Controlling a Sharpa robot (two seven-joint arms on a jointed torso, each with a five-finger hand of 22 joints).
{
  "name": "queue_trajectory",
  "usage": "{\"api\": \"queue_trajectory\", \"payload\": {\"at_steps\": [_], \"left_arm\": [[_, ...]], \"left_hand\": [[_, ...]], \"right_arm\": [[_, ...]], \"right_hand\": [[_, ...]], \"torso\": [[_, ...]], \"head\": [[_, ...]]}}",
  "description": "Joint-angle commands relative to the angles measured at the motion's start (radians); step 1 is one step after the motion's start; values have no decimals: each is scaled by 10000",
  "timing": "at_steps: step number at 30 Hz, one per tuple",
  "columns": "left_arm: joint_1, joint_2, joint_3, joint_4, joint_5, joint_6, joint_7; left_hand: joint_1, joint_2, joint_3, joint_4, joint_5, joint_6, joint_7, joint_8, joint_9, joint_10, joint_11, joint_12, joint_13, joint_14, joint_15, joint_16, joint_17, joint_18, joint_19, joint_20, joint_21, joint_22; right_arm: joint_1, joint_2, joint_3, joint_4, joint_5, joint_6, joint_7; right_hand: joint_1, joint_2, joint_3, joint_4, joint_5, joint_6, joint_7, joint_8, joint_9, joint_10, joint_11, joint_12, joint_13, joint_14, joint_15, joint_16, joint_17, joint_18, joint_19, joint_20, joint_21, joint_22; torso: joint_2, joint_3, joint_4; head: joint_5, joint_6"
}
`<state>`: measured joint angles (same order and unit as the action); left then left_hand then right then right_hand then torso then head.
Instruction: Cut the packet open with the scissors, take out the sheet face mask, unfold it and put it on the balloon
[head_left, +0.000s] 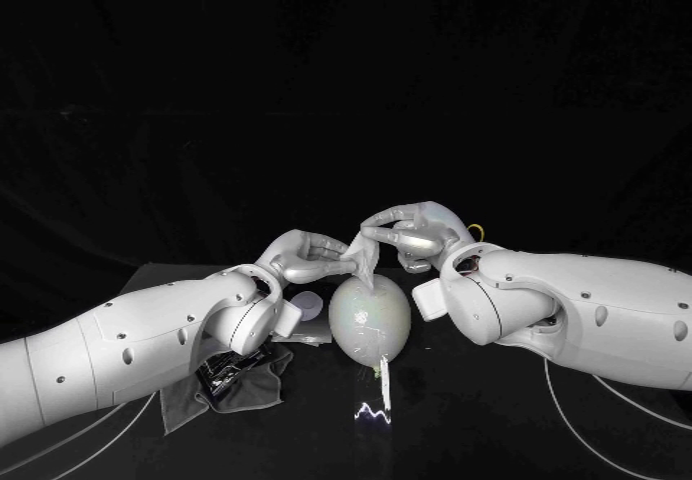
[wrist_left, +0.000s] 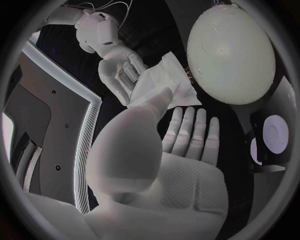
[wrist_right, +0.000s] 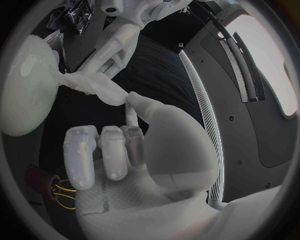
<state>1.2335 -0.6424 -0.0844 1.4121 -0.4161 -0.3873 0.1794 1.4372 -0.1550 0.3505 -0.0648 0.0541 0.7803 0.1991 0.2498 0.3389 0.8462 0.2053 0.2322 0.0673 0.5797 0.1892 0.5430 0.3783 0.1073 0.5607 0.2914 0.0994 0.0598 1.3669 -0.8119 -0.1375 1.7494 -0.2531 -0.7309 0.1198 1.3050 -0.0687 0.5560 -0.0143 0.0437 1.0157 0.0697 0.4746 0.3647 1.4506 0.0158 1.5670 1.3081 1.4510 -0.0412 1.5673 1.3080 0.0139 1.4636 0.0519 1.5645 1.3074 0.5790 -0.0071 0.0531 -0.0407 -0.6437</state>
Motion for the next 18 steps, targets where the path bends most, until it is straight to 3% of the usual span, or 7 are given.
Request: {"api": "queue_trajectory", "payload": {"at_steps": [1, 2, 4, 8, 11, 18], "left_arm": [[3, 120, 9, -118, -246, -320, 148], [3, 154, 8, -154, -242, -341, 161], [2, 198, 8, -196, -238, -371, 183], [2, 250, 8, -243, -234, -338, 168], [2, 252, 8, -261, -245, -247, 122], [1, 144, 7, -244, -306, 7, 8]], "left_hand": [[54, 306, 186, 0, -43, 284, 262, 125, -22, 322, -73, 139, 20, 496, -109, 301, 11, -103, 445, -16, 145, 54], [54, 306, 186, 0, -43, 284, 262, 125, -22, 322, -73, 139, 20, 496, -109, 301, 11, -103, 445, -16, 145, 54], [43, 526, 561, 70, -47, 698, 188, 254, -61, 717, -225, 198, -9, 995, -281, 543, -27, 15, 1107, -28, 302, 122], [-18, 571, 1191, 131, -50, 1115, 100, 330, -154, 1112, -350, 127, -49, 1524, -448, 735, -134, 140, 1540, -26, 384, 143], [-48, 583, 1947, 147, -53, 1579, 14, 478, -188, 1674, -497, 98, -42, 2022, -635, 885, -242, 269, 1718, -33, 424, 144], [-210, 496, 2631, 132, -60, 2053, -130, 711, -169, 2373, -695, -22, -41, 2575, -863, 1058, -378, 457, 1954, -25, 482, 145]], "right_arm": [[16, 10, 11, 30, -122, 59, 110], [18, 9, 11, 31, -122, 58, 111], [21, 6, 11, 33, -121, 58, 111], [26, -5, 12, 36, -120, 53, 116], [33, -23, 13, 16, -119, 43, 119], [57, -96, 15, -99, -118, 22, 123]], "right_hand": [[8, 111, 64, 16, 50, 66, 1, 35, 910, 1202, -190, 38, 2627, 1198, -196, 35, 2628, -139, 1072, -22, 63, 2633], [8, 111, 64, 16, 50, 66, 1, 35, 910, 1202, -190, 38, 2627, 1198, -196, 35, 2628, -139, 1072, -22, 63, 2633], [8, 111, 64, 16, 50, 66, 1, 35, 910, 1202, -190, 38, 2627, 1198, -196, 35, 2628, -139, 1072, -22, 63, 2633], [8, 111, 64, 16, 50, 66, 1, 35, 910, 1202, -190, 38, 2627, 1198, -196, 35, 2628, -139, 1072, -22, 63, 2633], [-9, 103, 81, -3, 49, 54, 1, 56, 934, 1202, -190, 38, 2627, 1198, -196, 35, 2628, -139, 1072, -23, 63, 2633], [-9, 103, 81, -3, 49, 54, 1, 56, 934, 1202, -190, 38, 2627, 1198, -196, 35, 2628, -139, 1072, -23, 63, 2633]], "torso": [[8, 2, -5], [9, 3, -2], [8, 2, -1], [10, 1, -3], [7, 5, 1], [7, 5, 11]], "head": [[4, 10], [3, 12], [5, 12], [7, 0], [0, -2], [-35, 1]]}}
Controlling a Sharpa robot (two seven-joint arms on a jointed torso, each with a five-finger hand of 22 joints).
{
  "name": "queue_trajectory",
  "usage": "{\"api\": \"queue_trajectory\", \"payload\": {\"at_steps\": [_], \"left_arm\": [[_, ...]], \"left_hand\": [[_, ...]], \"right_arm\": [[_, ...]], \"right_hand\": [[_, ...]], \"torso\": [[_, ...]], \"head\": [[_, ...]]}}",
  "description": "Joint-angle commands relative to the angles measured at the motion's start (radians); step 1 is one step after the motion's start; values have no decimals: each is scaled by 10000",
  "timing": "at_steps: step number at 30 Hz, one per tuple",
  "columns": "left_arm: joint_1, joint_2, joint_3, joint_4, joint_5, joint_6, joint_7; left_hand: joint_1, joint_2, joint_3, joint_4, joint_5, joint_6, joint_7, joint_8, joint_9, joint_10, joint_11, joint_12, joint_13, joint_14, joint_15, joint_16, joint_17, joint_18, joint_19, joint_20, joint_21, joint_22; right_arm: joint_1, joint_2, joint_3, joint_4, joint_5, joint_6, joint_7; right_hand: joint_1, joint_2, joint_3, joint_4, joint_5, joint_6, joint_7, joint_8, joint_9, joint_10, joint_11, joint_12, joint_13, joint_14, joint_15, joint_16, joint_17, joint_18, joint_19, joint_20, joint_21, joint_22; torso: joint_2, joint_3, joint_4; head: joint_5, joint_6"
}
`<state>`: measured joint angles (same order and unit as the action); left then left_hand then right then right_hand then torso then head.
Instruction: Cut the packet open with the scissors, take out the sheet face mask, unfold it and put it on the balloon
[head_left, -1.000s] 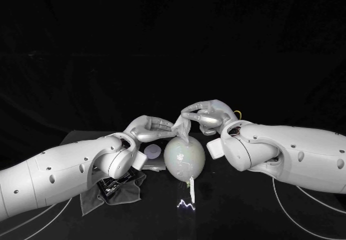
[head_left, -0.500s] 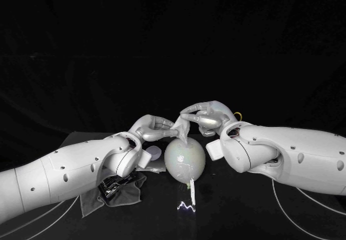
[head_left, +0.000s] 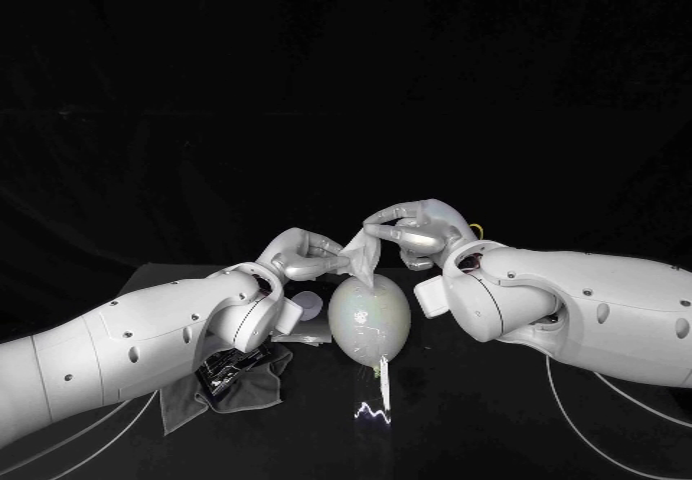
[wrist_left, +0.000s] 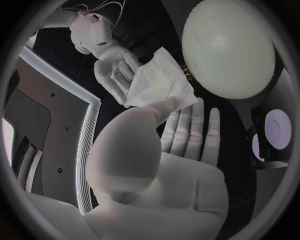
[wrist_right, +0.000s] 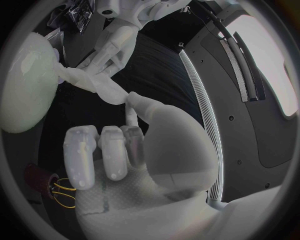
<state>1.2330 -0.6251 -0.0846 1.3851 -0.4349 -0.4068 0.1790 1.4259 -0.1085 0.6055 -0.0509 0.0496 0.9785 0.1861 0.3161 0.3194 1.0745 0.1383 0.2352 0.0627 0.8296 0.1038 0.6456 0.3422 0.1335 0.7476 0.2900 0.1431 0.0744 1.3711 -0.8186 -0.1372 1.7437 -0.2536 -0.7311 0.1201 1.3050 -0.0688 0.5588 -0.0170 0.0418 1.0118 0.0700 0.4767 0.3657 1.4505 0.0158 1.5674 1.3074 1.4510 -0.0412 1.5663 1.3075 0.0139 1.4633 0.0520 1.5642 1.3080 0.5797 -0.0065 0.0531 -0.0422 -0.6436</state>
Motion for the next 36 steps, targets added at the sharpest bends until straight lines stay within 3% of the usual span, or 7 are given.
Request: {"api": "queue_trajectory", "payload": {"at_steps": [1, 6, 14, 21, 36], "left_arm": [[6, -46, 8, 29, -126, 246, -2], [5, -88, 7, 57, -143, 374, 51], [-6, -141, 8, 151, 43, 460, 596], [-15, -181, 12, 246, 218, 702, 1112], [-18, -205, 16, 338, 326, 1492, 1244]], "left_hand": [[-110, 40, 129, -13, -15, 123, -19, 84, 36, 170, -50, -64, 7, 151, -40, 62, -27, 215, 115, -13, 55, 1], [-200, 245, 369, 35, -17, 347, -146, 288, 132, 615, -195, -131, 17, 550, -200, 197, -90, 290, 227, -12, 83, 5], [-337, 402, 552, 163, -18, 333, -204, 392, 230, 732, -226, -289, 5, 644, -220, 187, -166, 303, 233, -10, 66, -6], [-350, 431, 672, 164, -18, 256, -199, 430, 296, 733, -214, -404, 2, 607, -207, 145, -217, 302, 220, -9, 51, -12], [-364, 440, 970, 93, -13, 115, -139, 513, 456, 708, -154, -622, 4, 475, -148, 59, -316, 286, 188, -10, 32, -13]], "right_arm": [[20, -43, 11, -63, -113, 21, 122], [35, -95, 11, -202, -113, 48, 95], [50, -134, 9, -519, -367, 578, -515], [50, -35, 1, -799, -670, 913, -956], [41, 130, -21, -1230, -946, 933, -972]], "right_hand": [[-9, 103, 54, 24, 69, 93, -3, 35, 925, 1202, -190, 34, 2634, 1198, -196, 45, 2633, -139, 1075, -24, 66, 2628], [-9, 103, 54, 24, 69, 93, -3, 35, 925, 1202, -190, 34, 2634, 1198, -196, 45, 2633, -139, 1075, -24, 66, 2628], [-26, 99, 71, 8, 68, 80, -3, 53, 946, 1202, -191, 34, 2634, 1198, -196, 45, 2633, -139, 1075, -25, 66, 2628], [-33, 98, 80, 1, 68, 71, -2, 60, 956, 1202, -190, 34, 2634, 1198, -196, 45, 2633, -139, 1075, -25, 66, 2628], [-48, 104, 96, -5, 68, 54, 1, 70, 971, 1202, -188, 34, 2634, 1198, -196, 45, 2633, -137, 1072, -25, 60, 2626]], "torso": [[-1, -2, 12], [2, -7, 14], [6, -5, 8], [4, -6, 2], [-4, -3, 2]], "head": [[-24, -4], [-31, -6], [-15, -37], [-25, -49], [-102, -27]]}}
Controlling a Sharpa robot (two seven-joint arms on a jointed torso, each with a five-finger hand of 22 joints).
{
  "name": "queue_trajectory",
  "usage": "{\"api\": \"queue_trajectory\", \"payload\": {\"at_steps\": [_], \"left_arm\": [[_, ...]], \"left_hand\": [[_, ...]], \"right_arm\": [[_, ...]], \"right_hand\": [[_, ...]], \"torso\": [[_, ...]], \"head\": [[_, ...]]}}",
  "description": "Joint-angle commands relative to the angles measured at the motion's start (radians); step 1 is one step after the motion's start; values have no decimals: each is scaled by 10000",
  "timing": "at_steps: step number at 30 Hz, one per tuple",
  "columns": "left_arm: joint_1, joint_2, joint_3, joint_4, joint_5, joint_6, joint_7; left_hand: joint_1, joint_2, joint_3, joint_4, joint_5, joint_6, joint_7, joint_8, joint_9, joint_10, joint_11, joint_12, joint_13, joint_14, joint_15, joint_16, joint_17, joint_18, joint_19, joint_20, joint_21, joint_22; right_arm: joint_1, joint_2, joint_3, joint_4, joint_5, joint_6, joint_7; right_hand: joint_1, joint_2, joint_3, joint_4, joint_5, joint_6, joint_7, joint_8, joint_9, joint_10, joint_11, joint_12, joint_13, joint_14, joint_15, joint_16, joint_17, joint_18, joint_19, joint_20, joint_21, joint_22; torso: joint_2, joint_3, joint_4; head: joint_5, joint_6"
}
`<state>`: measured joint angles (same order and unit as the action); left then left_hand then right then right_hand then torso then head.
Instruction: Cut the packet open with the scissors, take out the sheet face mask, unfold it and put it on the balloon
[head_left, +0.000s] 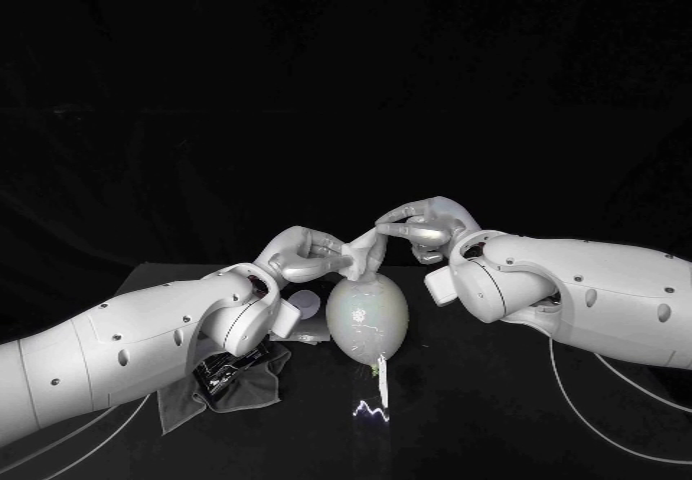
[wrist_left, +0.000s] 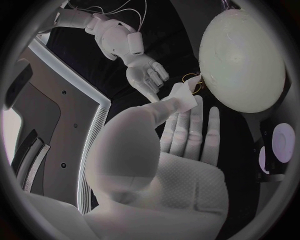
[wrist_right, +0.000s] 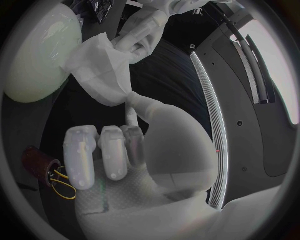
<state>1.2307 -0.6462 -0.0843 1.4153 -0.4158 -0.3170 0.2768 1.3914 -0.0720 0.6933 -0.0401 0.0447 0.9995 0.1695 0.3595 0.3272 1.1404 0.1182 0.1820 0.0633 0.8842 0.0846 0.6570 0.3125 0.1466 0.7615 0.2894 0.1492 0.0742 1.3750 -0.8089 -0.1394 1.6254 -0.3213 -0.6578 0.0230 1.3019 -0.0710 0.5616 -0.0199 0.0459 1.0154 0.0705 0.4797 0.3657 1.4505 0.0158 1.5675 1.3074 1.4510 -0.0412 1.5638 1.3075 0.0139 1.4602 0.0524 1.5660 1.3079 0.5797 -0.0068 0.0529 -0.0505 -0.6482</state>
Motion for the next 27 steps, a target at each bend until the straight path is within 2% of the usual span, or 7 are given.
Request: {"api": "queue_trajectory", "payload": {"at_steps": [1, 13, 15, 16, 17, 19, 27], "left_arm": [[5, 4, 13, 39, 139, 657, 265], [6, -75, 17, 98, 410, 1786, 388], [6, -87, 18, 102, 634, 2054, 485], [6, -94, 18, 105, 837, 2248, 568], [7, -103, 19, 108, 1065, 2456, 656], [7, -121, 21, 115, 1470, 2851, 820], [10, -186, 26, 120, 2785, 3997, 1261]], "left_hand": [[-29, 62, 176, -46, 37, -129, 35, 97, 419, 41, 60, -138, -1, -106, 58, -73, -41, 150, 38, -4, -32, -9], [-301, -25, 712, -209, 35, -359, 163, 291, 779, -437, 274, -581, -10, -790, 333, -357, -254, -17, -249, 8, -176, -42], [-394, -26, 910, -216, 12, -446, 317, 384, 912, -1220, 524, -1020, -26, -1567, 637, -737, -437, -142, -470, 17, -311, -75], [-394, -26, 910, -216, 12, -446, 317, 384, 912, -1220, 524, -1020, -26, -1567, 637, -737, -437, -142, -470, 17, -311, -75], [-406, -8, 997, -252, 32, -567, 425, 458, 1015, -1883, 700, -1217, -43, -2004, 835, -934, -549, -240, -941, 22, -462, -117], [-396, 80, 1030, -273, 37, -739, 489, 544, 1131, -2107, 769, -1195, -19, -2115, 907, -938, -590, -299, -1209, 15, -554, -128], [-426, 306, 963, -301, 31, -1221, 509, 1040, 1607, -2290, 794, -1130, -2, -1948, 881, -617, -604, -352, -1515, 12, -693, -118]], "right_arm": [[2, 50, 1, -72, -276, 194, 11], [3, 426, -8, -671, -399, 310, -119], [4, 492, -10, -769, -499, 370, -220], [4, 540, -12, -844, -594, 411, -308], [5, 588, -14, -918, -698, 458, -405], [8, 664, -21, -1040, -882, 579, -592], [16, 788, -50, -1178, -1328, 1053, -1012]], "right_hand": [[-17, 127, 68, 24, 27, 19, -4, 41, 971, 1203, -188, 33, 2633, 1198, -196, 70, 2633, -137, 1103, -29, 43, 2627], [-56, 149, 110, 18, 28, -37, 7, 58, 1006, 1203, -181, 33, 2633, 1198, -192, 70, 2633, -111, 1044, -27, -56, 2592], [-63, 150, 121, 12, 28, -54, 9, 60, 1014, 1203, -179, 33, 2633, 1198, -191, 70, 2633, -102, 1024, -26, -89, 2580], [-63, 150, 121, 12, 28, -54, 9, 60, 1014, 1203, -179, 33, 2633, 1198, -191, 70, 2633, -102, 1024, -26, -89, 2580], [-63, 150, 121, 12, 28, -54, 9, 60, 1014, 1203, -179, 33, 2633, 1198, -191, 70, 2633, -102, 1024, -26, -89, 2580], [-91, 139, 146, -1, 27, -112, 22, 58, 1034, 1203, -170, 33, 2633, 1198, -185, 70, 2633, -72, 955, -23, -205, 2539], [-222, 16, 139, -63, 24, -531, 109, -66, 1085, 1193, -102, 13, 2623, 1198, -137, 70, 2633, 33, 713, 10, -611, 2396]], "torso": [[-5, 1, 5], [2, -1, 2], [5, -1, 2], [5, -1, 0], [2, -1, -2], [-3, -4, 0], [-4, -2, 5]], "head": [[-22, 26], [-97, 58], [-115, 52], [-121, 48], [-129, 44], [-156, 45], [-186, 42]]}}
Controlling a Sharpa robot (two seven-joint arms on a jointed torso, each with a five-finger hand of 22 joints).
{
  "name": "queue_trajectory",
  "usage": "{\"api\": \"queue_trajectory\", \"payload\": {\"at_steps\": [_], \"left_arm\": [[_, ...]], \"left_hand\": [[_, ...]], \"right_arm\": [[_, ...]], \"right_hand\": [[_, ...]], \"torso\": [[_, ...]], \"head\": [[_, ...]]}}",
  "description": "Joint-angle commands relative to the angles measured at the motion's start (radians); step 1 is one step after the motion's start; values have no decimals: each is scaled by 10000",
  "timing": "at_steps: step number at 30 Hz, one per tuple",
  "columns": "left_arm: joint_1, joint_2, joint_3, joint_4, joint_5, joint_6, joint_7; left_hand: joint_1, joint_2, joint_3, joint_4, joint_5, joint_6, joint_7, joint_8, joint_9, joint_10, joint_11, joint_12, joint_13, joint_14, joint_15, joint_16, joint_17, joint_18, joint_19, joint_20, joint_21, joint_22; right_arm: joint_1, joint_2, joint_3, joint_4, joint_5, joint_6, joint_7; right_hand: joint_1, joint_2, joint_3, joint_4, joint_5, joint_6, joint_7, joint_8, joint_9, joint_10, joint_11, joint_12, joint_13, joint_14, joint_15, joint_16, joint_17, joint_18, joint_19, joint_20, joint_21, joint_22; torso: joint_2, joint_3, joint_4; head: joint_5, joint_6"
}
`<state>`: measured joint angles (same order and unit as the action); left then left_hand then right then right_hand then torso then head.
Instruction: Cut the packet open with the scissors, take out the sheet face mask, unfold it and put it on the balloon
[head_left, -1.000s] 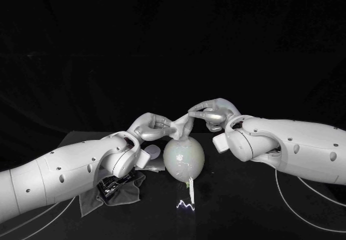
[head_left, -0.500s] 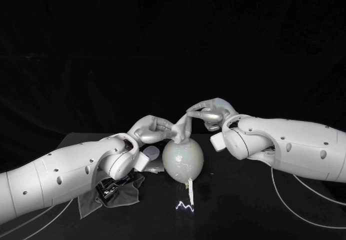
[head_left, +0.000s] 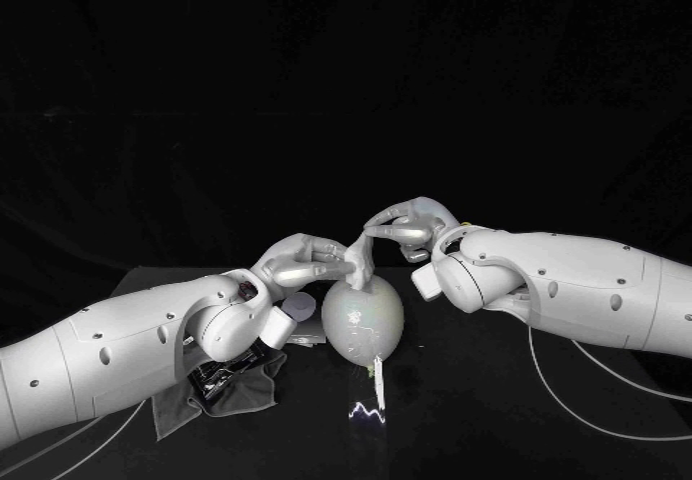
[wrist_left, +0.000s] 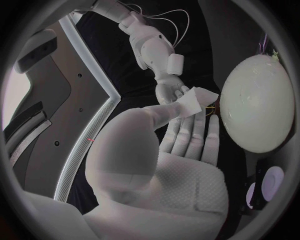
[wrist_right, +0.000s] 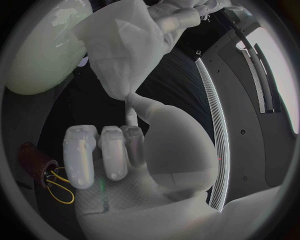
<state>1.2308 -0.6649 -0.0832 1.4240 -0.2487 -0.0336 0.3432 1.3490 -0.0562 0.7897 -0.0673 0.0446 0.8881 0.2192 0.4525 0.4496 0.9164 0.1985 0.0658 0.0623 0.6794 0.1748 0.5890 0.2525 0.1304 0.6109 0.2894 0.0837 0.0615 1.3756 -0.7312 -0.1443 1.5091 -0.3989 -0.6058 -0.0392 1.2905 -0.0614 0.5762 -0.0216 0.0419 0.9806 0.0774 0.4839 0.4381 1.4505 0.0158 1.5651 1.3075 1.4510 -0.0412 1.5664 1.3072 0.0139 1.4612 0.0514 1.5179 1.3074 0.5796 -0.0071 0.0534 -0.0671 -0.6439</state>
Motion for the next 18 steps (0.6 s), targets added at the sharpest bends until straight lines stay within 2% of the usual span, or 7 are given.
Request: {"api": "queue_trajectory", "payload": {"at_steps": [1, 3, 4, 6, 8, 11, 18], "left_arm": [[9, -4, 15, 30, 1236, 1234, 623], [9, -14, 16, 23, 1453, 1363, 657], [9, -25, 16, 20, 1597, 1446, 674], [9, -45, 16, 17, 1810, 1581, 692], [9, -67, 16, 14, 1987, 1726, 692], [10, -103, 16, 17, 2166, 1906, 679], [10, -168, 16, 7, 2395, 2094, 624]], "left_hand": [[-1, 149, 0, -28, 31, -107, 13, 110, 382, -51, -10, 32, 8, 100, -21, 63, -5, -191, -9, 12, -38, 9], [-3, 176, 2, -31, 32, -149, 8, 168, 431, -60, -13, 28, 6, 133, -31, 103, -5, -188, -48, 12, -50, 6], [-9, 188, 3, -34, 32, -183, 11, 210, 466, -61, -13, 29, 6, 149, -37, 127, -7, -180, 71, 11, -35, 21], [-14, 205, 7, -40, 33, -221, 13, 258, 505, -63, -15, 28, 6, 175, -45, 158, -8, -166, 191, 9, -12, 38], [-29, 227, 11, -49, 31, -277, 16, 343, 572, -53, -17, 33, 7, 221, -60, 209, -11, -143, 365, 8, 23, 62], [-55, 263, 18, -60, 34, -368, 22, 466, 667, -47, -25, 33, 6, 359, -101, 319, -2, -119, 526, 10, 58, 84], [-117, 337, 71, -115, 33, -610, 21, 795, 900, -65, -73, 14, 3, 1000, -308, 768, 87, -187, 590, 24, 56, 85]], "right_arm": [[11, 12, -3, -9, -592, 550, -384], [11, 11, -7, 3, -661, 570, -342], [12, 7, -10, 8, -712, 579, -296], [13, -5, -15, 5, -811, 591, -203], [14, -33, -20, -6, -870, 614, -113], [20, -123, -25, -6, -908, 594, 24], [51, -586, -30, 134, -631, 146, 425]], "right_hand": [[-126, -86, -34, -51, 64, -276, 73, -156, 358, 1122, -77, -107, 2550, 1198, -117, 44, 2635, 50, 661, 32, -201, 2377], [-313, -167, -171, 37, 42, -557, 209, -360, 291, 806, 39, -729, 2240, 1198, -38, 44, 2635, 137, 446, 76, -559, 2251], [-644, -367, -411, 217, 36, -1057, 488, -791, 118, 284, 261, -1668, 1778, 1121, 155, -78, 2424, 218, 203, 209, -956, 2113], [-908, -582, -676, 386, 75, -1495, 740, -1219, -70, -108, 485, -2325, 1445, 999, 345, -260, 2133, 279, -5, 363, -1292, 1997], [-1093, -743, -906, 528, 44, -1847, 883, -1529, -204, -628, 610, -3176, 1008, 800, 477, -548, 1689, 377, -290, 446, -1752, 1837], [-1283, -889, -1226, 734, 60, -2045, 949, -1752, -298, -959, 703, -3694, 712, 725, 565, -643, 1560, 410, -387, 543, -1907, 1785], [-1375, -817, -1633, 1129, 67, -1912, 938, -1863, -346, -884, 709, -3594, 669, 778, 575, -570, 1672, 394, -270, 650, -1746, 1845]], "torso": [[-5, 1, -6], [-9, 2, -8], [-8, 4, -7], [-7, 6, -8], [-6, 6, -4], [-1, 5, -2], [1, 2, 8]], "head": [[-18, 1], [-20, 5], [-23, 7], [-34, 19], [-53, 28], [-65, 40], [-104, 61]]}}
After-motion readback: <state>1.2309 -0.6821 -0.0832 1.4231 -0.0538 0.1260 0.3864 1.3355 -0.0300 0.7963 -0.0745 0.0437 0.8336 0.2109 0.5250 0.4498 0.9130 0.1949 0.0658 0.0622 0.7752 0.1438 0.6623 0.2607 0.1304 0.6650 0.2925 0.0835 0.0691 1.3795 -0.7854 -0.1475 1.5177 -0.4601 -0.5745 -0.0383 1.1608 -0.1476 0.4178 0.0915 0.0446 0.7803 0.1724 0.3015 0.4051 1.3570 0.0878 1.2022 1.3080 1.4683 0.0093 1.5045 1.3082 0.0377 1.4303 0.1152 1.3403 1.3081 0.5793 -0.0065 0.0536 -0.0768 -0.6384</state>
